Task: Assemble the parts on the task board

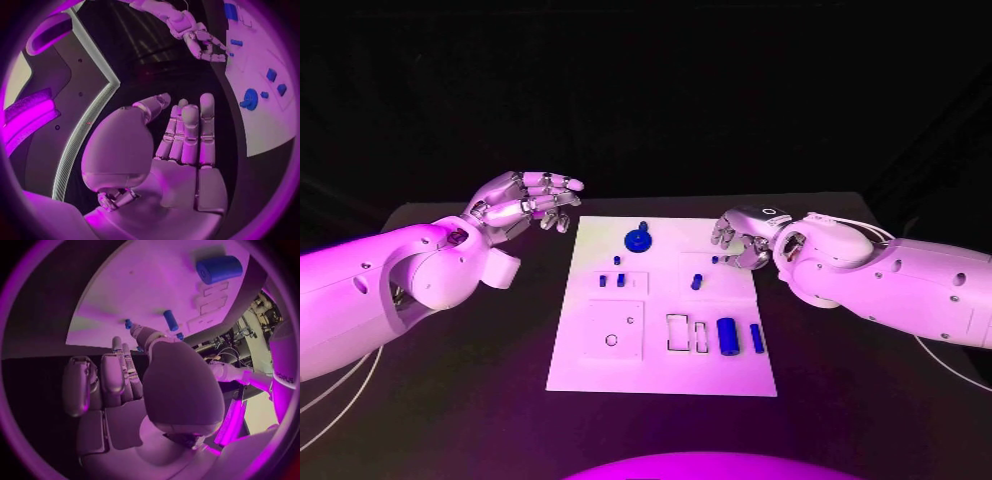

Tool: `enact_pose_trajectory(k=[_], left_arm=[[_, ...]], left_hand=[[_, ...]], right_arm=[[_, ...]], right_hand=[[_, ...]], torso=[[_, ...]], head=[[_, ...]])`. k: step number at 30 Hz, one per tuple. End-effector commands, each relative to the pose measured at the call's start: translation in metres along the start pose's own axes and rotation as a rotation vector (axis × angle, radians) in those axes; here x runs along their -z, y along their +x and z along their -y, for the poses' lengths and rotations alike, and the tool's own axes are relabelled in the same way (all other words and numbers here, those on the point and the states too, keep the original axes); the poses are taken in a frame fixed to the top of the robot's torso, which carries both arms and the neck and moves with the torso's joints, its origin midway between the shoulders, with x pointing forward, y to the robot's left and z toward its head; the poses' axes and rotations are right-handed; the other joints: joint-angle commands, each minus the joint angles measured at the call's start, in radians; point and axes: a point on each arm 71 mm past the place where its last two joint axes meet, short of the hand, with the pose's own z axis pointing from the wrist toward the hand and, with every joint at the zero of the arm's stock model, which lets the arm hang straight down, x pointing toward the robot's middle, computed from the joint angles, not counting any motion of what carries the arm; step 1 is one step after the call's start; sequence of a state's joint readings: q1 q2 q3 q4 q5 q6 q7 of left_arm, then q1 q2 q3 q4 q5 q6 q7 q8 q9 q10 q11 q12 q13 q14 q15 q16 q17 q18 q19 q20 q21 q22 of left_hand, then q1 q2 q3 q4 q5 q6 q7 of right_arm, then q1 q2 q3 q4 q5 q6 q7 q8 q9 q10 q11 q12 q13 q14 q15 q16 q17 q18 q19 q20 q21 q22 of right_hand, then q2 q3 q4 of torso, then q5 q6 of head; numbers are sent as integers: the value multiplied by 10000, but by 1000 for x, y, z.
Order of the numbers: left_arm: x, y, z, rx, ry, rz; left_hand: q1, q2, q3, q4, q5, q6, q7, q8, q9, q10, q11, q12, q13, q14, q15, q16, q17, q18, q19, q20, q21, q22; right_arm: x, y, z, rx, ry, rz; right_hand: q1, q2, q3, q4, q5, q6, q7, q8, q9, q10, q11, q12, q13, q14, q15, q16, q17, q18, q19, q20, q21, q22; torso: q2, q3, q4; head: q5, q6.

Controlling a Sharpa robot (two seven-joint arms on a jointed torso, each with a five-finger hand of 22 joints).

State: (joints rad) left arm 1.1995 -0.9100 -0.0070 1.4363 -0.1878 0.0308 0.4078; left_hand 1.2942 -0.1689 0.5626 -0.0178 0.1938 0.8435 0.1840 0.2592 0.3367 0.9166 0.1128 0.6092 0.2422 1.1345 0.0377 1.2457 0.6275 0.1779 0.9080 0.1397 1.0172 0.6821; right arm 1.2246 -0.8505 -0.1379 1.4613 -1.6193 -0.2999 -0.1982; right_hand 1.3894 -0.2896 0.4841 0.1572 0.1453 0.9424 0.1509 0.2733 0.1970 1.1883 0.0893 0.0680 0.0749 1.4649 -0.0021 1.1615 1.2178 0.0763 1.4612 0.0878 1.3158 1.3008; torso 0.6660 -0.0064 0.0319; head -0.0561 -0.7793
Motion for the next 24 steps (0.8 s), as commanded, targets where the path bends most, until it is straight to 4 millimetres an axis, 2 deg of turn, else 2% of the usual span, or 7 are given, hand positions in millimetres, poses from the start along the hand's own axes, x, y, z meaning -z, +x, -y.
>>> enact_pose_trajectory(k=[1, 8, 24], left_arm=[[1, 1, 4, 832, 438, 57], [1, 3, 5, 834, 465, 61], [1, 4, 5, 746, 427, 78]], left_hand=[[-75, 22, -63, -15, -9, -75, -2, 1, -6, -47, 3, -51, -9, 4, 54, -47, 20, 76, 65, 30, -69, -30], [98, 107, -50, -46, 23, -5, 22, 52, 8, -11, 7, -47, -13, 3, 47, -44, 24, 78, 151, 18, -150, -101], [162, 145, -44, -55, 30, 47, 36, 83, 17, 18, 11, -39, -13, 7, 47, -42, 28, 77, 189, 14, -174, -126]], right_arm=[[-2, 4, 1, 866, 264, -407], [-7, 9, -1, 853, 303, -461], [-11, 21, -11, 314, 61, -702]], right_hand=[[87, 36, -6, 38, 34, 52, -30, -42, 30, -50, -25, -18, 12, 625, 63, 170, 92, -209, 153, 41, 128, 133], [318, 165, 433, 62, 345, 173, -40, 7, 117, 61, -36, -4, 13, 644, 63, 760, 416, -292, 261, 54, 607, 654], [292, 327, 873, 31, 519, 485, -118, 218, 330, 456, -130, 39, 39, 641, 1, 1231, 619, -374, 372, 31, 1049, 1140]], torso=[[-9, 8, 3], [0, 18, 2], [9, 32, -8]], head=[[-16, 4], [8, 36], [59, -7]])
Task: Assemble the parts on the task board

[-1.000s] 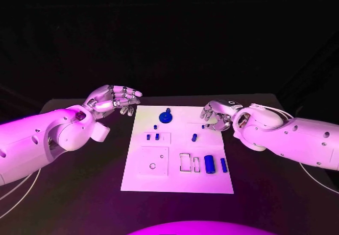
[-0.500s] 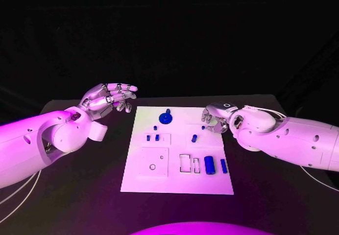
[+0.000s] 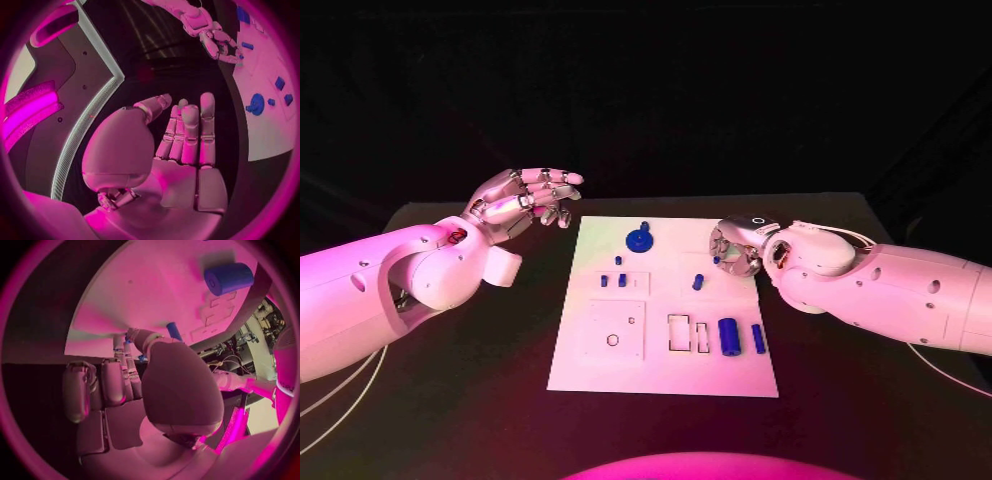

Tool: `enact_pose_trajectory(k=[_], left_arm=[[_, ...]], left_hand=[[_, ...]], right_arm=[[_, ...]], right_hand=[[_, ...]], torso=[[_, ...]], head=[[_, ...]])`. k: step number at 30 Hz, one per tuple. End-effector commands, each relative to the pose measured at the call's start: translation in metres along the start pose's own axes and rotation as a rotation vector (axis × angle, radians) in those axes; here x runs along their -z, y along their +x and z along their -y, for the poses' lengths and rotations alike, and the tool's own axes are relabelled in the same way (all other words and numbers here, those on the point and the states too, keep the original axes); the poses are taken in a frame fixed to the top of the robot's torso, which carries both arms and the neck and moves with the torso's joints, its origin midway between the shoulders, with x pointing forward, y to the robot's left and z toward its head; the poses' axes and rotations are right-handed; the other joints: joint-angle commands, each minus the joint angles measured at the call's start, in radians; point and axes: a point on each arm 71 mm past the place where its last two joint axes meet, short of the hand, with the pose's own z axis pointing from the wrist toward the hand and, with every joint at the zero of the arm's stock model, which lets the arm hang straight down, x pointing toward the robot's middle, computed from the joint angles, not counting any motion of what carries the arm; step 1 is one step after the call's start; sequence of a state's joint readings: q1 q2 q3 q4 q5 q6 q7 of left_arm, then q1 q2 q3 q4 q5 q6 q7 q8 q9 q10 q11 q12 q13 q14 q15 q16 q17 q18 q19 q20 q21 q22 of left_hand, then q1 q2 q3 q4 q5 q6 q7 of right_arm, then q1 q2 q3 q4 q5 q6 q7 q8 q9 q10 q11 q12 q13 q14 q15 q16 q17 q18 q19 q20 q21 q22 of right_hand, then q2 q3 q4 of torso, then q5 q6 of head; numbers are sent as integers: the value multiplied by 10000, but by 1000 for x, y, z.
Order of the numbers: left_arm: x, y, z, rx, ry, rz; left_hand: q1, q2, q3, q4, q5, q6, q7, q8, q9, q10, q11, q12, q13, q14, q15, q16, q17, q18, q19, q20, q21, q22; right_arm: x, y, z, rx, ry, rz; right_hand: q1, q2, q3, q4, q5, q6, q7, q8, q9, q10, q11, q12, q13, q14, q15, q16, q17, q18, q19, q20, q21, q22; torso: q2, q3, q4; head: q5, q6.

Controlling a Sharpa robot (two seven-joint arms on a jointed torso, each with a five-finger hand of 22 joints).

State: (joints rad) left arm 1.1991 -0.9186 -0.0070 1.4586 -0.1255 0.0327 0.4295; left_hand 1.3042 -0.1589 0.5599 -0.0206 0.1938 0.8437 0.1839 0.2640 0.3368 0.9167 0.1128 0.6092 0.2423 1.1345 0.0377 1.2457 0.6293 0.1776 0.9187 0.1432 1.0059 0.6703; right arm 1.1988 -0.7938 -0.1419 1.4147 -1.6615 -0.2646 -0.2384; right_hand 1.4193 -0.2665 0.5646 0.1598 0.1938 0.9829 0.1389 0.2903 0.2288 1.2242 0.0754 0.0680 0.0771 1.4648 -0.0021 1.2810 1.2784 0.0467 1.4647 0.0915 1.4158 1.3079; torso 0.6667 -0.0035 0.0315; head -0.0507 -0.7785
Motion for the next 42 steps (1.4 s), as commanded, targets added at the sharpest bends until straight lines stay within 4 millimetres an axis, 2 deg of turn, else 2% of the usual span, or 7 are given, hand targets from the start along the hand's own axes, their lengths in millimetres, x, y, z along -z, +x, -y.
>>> enact_pose_trajectory(k=[1, 12, 18, 21, 28, 38, 42], left_arm=[[0, 1, 2, 109, 165, -39], [-1, 1, 1, 34, 93, -73], [-1, 1, 1, 0, 65, -103], [-1, 2, 1, -12, 62, -110], [-1, 2, 0, -61, 48, -119], [-1, 1, 0, -152, -29, -105], [0, -1, 0, -194, -49, -27]], left_hand=[[62, 45, -17, -28, 30, 46, 38, 35, 16, 17, 12, -40, -14, 6, 47, -42, 11, 79, 81, -21, -61, -8], [99, 50, -14, -44, 33, 58, 40, 43, 17, 21, 12, -40, -15, 12, 46, -39, 18, 80, 99, -24, -69, -17], [99, 50, -14, -44, 33, 58, 40, 43, 17, 21, 12, -40, -15, 12, 46, -39, 18, 80, 99, -24, -69, -17], [99, 50, -14, -44, 33, 58, 40, 43, 17, 21, 12, -40, -15, 12, 46, -39, 18, 80, 99, -24, -69, -17], [121, 50, -13, -55, 34, 61, 43, 44, 16, 19, 14, -44, -17, 22, 46, -31, 37, 80, 111, -25, -74, -23], [165, 56, -31, -64, 33, 183, 44, 121, 42, -12, 24, -71, -32, 13, 53, -40, 17, 76, 152, -27, -96, -46], [168, -25, -93, -53, 51, -148, 157, -22, -29, -296, 140, -190, -82, 6, 132, -32, 36, 66, 207, 12, -154, -98]], right_arm=[[0, 3, -3, -125, -127, -214], [-3, 10, -5, -181, -137, -518], [-5, 15, -7, -71, -40, -588], [-5, 16, -8, -48, -36, -589], [-5, 17, -8, 75, 10, -490], [2, 9, -4, -208, 9, 596], [6, 2, -5, -440, -107, 1131]], right_hand=[[-6, 102, 78, -1, 39, 91, -2, 57, 20, 112, 5, 39, 18, 643, -3, 47, 16, -83, 347, -7, 72, 1094], [32, 221, 186, -127, 124, 252, -69, 188, 149, 316, -64, 50, 44, 637, -55, 176, 47, -104, 373, -43, 185, 1223], [216, 627, 433, -465, -6, 509, -147, 420, 380, 639, -174, 72, 108, 629, -156, 359, 103, -155, 455, -98, 409, 1469], [213, 712, 491, -557, -3, 559, -167, 486, 455, 744, -199, 79, 138, 619, -180, 374, 83, -174, 488, -114, 488, 1554], [240, 795, 592, -776, 33, 644, -207, 601, 598, 969, -261, 109, 222, 607, -223, 406, 51, -222, 576, -158, 675, 1752], [148, 790, 661, -884, 42, 694, -219, 680, 713, 1091, -286, 106, 289, 600, -256, 432, 22, -252, 632, -173, 791, 1873], [132, 791, 666, -891, 13, 696, -221, 687, 726, 1095, -289, 99, 295, 600, -257, 439, 22, -257, 640, -172, 806, 1889]], torso=[[0, 1, -8], [-7, -3, -7], [-6, -2, -7], [-8, -4, -6], [-8, -12, -6], [-13, 6, -14], [-14, 8, -21]], head=[[7, -21], [-5, -41], [-15, -52], [-19, -62], [-37, -73], [-53, -74], [-51, -60]])
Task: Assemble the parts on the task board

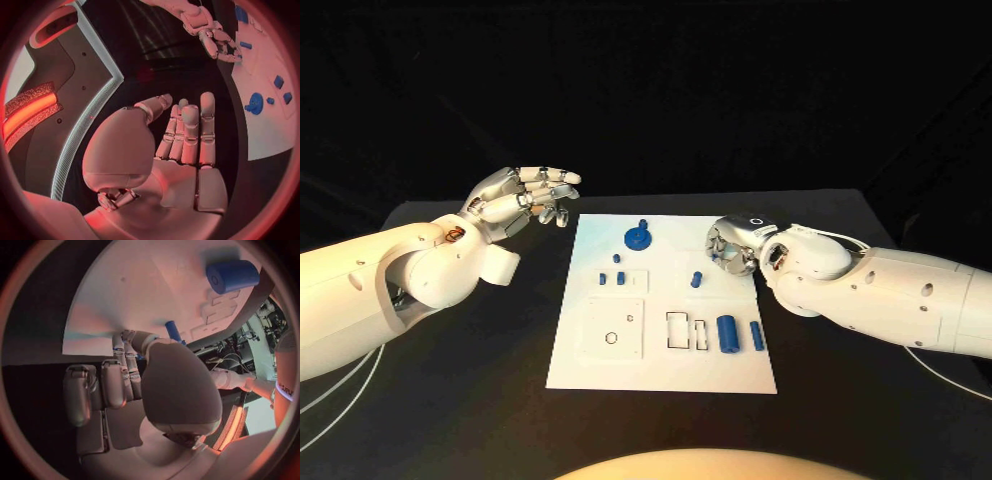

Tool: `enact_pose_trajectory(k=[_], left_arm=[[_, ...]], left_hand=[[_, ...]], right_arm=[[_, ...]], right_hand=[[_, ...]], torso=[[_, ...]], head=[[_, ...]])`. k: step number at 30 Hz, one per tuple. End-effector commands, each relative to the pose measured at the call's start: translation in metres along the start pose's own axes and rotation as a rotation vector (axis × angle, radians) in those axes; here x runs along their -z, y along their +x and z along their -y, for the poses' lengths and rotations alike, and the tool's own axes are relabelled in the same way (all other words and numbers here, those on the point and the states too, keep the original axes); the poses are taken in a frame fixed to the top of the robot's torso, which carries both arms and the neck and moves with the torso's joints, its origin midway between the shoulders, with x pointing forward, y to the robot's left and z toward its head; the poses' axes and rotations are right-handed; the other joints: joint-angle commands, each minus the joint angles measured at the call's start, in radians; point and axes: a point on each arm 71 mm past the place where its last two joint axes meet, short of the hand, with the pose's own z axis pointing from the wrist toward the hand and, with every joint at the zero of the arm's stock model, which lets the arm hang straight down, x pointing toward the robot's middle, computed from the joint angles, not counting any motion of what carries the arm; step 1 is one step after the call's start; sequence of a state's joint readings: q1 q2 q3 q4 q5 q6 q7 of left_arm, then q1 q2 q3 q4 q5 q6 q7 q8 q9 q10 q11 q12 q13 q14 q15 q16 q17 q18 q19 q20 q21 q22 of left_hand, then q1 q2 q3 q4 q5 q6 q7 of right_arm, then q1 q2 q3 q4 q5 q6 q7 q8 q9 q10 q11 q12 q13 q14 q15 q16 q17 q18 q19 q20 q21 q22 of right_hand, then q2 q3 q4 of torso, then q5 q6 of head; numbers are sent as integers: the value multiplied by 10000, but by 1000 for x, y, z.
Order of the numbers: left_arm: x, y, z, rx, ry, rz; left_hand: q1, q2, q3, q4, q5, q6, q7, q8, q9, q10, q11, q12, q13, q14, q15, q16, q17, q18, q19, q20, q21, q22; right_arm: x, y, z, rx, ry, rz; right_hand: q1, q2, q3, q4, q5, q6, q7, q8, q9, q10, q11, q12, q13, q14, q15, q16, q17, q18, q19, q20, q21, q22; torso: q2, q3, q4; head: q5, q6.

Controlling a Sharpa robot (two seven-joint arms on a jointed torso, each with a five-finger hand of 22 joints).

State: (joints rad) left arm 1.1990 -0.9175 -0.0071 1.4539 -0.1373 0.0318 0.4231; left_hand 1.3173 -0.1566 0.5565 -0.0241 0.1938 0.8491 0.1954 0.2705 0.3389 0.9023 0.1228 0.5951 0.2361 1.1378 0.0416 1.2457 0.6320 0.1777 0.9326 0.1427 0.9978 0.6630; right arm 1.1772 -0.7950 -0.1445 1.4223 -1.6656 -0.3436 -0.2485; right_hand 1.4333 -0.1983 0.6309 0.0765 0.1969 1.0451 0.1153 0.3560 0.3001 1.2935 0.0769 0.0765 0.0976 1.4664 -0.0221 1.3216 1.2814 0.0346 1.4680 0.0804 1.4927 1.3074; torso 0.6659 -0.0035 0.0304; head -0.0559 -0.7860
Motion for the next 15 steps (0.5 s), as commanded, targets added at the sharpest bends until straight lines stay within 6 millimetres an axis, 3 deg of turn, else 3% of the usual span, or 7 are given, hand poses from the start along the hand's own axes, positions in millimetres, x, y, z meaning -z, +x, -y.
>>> enact_pose_trajectory(k=[1, 15], left_arm=[[0, 0, 1, -82, 23, 8], [1, -4, 0, -154, 20, 178]], left_hand=[[38, -48, -62, -15, 51, -217, 48, -93, -53, -165, 45, -51, -21, -34, 98, -35, -2, 65, 70, 21, -77, -29], [38, -65, -87, -5, 51, -322, 81, -128, -72, -268, 82, -64, -27, -54, 132, -33, -13, 65, 82, 48, -101, -49]], right_arm=[[3, -6, -2, -247, -167, 695], [15, -27, -12, -955, -517, 1463]], right_hand=[[-8, 110, 2, -57, -18, 74, 15, 30, 14, 401, -304, 14, 90, 585, -57, 33, -8, -136, 606, -61, 37, 1895], [-49, 113, 10, -62, -55, 77, 9, 44, 42, 412, -307, 1, 100, 582, -60, 32, -25, -137, 607, -61, 43, 1902]], torso=[[-2, 6, -9], [-14, -12, -4]], head=[[-8, 31], [13, 87]])
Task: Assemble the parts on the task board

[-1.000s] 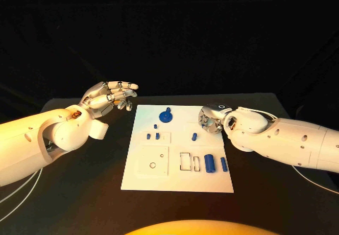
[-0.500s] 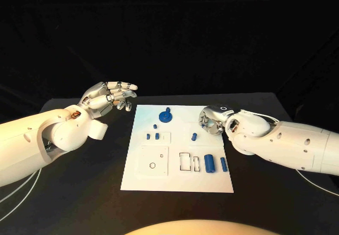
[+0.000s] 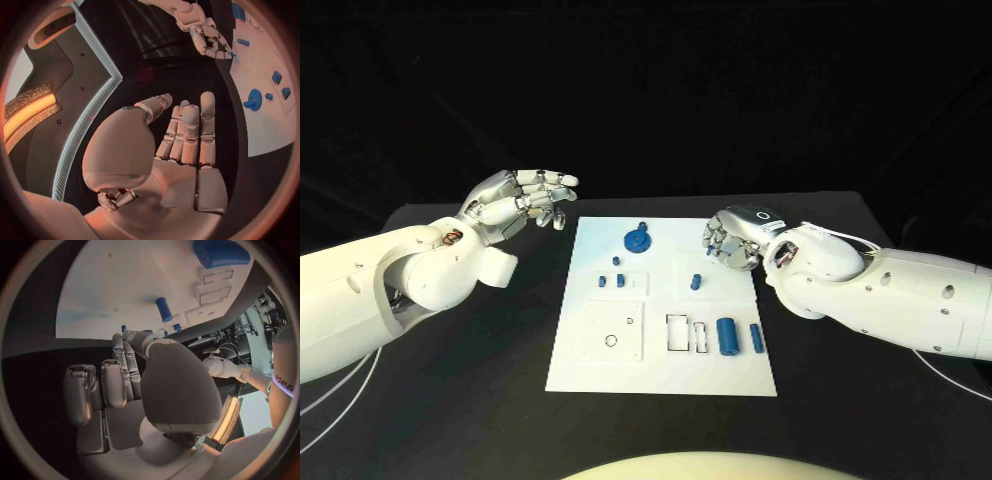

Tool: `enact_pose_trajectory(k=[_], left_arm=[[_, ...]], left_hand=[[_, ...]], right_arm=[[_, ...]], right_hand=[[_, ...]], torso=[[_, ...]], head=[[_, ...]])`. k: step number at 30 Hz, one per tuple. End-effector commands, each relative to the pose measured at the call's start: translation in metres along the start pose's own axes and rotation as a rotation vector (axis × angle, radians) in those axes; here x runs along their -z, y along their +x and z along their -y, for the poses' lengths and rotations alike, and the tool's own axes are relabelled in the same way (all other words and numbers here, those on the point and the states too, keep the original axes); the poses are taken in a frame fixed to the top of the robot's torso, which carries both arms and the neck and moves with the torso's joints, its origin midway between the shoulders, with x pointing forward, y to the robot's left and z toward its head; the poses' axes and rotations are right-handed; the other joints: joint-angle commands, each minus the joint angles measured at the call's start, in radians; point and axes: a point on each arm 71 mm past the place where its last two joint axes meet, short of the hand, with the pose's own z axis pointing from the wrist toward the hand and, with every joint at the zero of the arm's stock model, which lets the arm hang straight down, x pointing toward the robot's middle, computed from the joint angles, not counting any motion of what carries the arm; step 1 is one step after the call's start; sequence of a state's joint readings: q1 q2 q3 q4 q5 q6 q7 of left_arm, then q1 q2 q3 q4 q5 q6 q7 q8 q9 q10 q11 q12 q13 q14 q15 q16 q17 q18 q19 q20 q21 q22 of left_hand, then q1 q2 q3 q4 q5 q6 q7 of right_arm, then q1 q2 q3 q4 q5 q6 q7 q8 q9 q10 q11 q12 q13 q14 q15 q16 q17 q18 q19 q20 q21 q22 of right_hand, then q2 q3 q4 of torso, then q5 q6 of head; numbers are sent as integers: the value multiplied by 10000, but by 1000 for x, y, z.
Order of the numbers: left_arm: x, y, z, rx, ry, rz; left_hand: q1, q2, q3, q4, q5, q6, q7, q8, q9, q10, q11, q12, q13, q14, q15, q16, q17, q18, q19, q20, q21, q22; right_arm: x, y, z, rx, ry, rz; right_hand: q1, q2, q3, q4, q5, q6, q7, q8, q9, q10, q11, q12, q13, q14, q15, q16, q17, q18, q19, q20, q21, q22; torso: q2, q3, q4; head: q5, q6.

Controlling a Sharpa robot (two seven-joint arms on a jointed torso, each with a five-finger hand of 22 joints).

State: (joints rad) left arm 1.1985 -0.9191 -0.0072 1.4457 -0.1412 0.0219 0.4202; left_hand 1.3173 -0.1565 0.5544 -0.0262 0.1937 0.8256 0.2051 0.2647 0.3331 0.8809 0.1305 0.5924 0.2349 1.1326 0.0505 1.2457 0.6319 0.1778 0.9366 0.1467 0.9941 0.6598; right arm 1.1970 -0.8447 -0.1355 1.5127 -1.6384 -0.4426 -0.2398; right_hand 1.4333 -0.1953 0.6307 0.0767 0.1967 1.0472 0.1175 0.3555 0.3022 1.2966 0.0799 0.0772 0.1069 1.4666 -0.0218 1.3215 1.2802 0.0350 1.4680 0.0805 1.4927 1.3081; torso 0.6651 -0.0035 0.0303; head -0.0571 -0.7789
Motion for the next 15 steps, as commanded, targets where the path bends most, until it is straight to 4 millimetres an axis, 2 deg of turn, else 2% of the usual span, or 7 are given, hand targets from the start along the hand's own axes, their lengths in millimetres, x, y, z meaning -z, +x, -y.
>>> enact_pose_trajectory(k=[1, 8, 15], left_arm=[[0, 0, 1, -43, 68, 19], [0, 0, 1, -51, 70, 41], [0, 3, 1, -15, 72, -26]], left_hand=[[38, -65, -66, 16, 51, -87, -16, -69, -14, -55, 5, -36, -15, -2, 43, -33, -12, 65, 42, 8, -64, -17], [39, -66, -68, 17, 52, -98, -12, -71, -16, -73, 11, -38, -16, -4, 47, -32, -11, 65, 44, 12, -68, -20], [50, -61, -65, 13, 57, -102, -10, -69, -16, -86, 14, -37, -15, 5, 50, -22, 12, 65, 47, 16, -70, -23]], right_arm=[[3, -5, -6, -355, -211, 341], [10, -8, -31, -799, -809, 363], [15, -2, -71, -1168, -1673, -21]], right_hand=[[-50, 83, 12, -63, -53, 56, -12, 49, 21, 381, -337, -6, 7, 579, -63, 32, -13, -141, 608, -62, 43, 1895], [-64, 86, 13, -61, -63, 55, -12, 52, 29, 383, -338, -10, 10, 581, -64, 44, -3, -143, 611, -61, 49, 1902], [-69, 89, 16, -61, -65, 56, -12, 55, 34, 386, -339, -11, 12, 581, -66, 45, -5, -146, 616, -61, 59, 1912]], torso=[[-1, -14, 1], [13, 0, 8], [3, -17, 15]], head=[[29, 22], [144, 43], [356, -52]])
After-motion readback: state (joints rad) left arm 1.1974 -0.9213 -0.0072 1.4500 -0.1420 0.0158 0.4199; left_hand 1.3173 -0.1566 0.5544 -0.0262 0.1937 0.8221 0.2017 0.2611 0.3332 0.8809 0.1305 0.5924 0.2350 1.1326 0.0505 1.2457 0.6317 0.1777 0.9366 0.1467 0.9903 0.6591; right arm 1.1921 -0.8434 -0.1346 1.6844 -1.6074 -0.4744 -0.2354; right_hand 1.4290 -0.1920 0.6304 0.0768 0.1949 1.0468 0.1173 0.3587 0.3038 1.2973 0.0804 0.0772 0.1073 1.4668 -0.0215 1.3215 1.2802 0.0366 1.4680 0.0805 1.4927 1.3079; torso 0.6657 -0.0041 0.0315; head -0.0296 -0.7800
